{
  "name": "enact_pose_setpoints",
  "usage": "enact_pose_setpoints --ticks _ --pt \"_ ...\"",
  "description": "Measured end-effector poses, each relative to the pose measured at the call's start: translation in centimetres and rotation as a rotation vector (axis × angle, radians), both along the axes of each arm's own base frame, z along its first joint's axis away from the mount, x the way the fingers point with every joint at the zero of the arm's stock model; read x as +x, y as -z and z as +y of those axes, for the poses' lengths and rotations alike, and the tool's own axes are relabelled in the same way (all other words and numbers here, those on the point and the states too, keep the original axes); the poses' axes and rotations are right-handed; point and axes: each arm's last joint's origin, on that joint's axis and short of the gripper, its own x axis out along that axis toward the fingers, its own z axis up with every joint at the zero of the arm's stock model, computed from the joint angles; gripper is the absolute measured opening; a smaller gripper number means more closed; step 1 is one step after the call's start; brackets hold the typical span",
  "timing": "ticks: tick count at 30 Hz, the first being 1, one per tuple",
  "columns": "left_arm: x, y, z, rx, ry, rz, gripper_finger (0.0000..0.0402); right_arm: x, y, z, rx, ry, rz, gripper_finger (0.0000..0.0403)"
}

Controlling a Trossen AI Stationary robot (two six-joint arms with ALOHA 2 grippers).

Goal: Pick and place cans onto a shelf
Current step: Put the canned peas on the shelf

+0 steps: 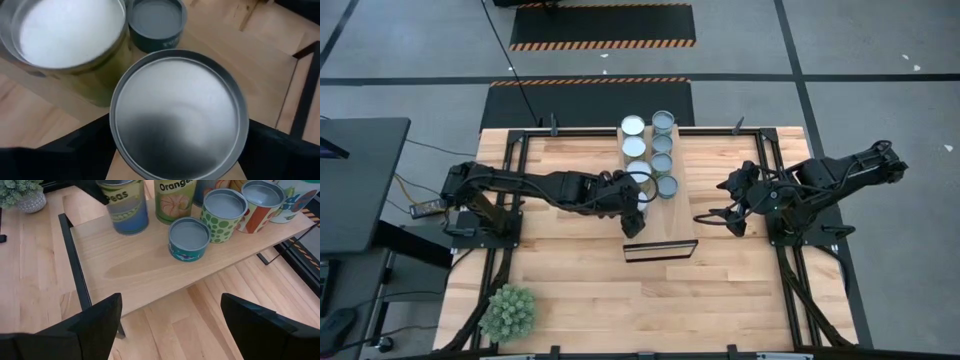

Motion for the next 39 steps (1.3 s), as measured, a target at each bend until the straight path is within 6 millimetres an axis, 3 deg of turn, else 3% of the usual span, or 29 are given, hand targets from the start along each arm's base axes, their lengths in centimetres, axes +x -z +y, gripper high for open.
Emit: enact_pose_setpoints --ticks 25,39 --pt "0.2 -0.1 -0.1 0.021 0.068 -0.006 0.0354 0.0 0.0 0.0 0.000 0.000 0.000 0.0347" --pt "0.4 -0.1 1.2 -0.067 0.083 -0.002 0.0355 0.0 0.0 0.0 -0.002 -0.004 -0.003 0.0347"
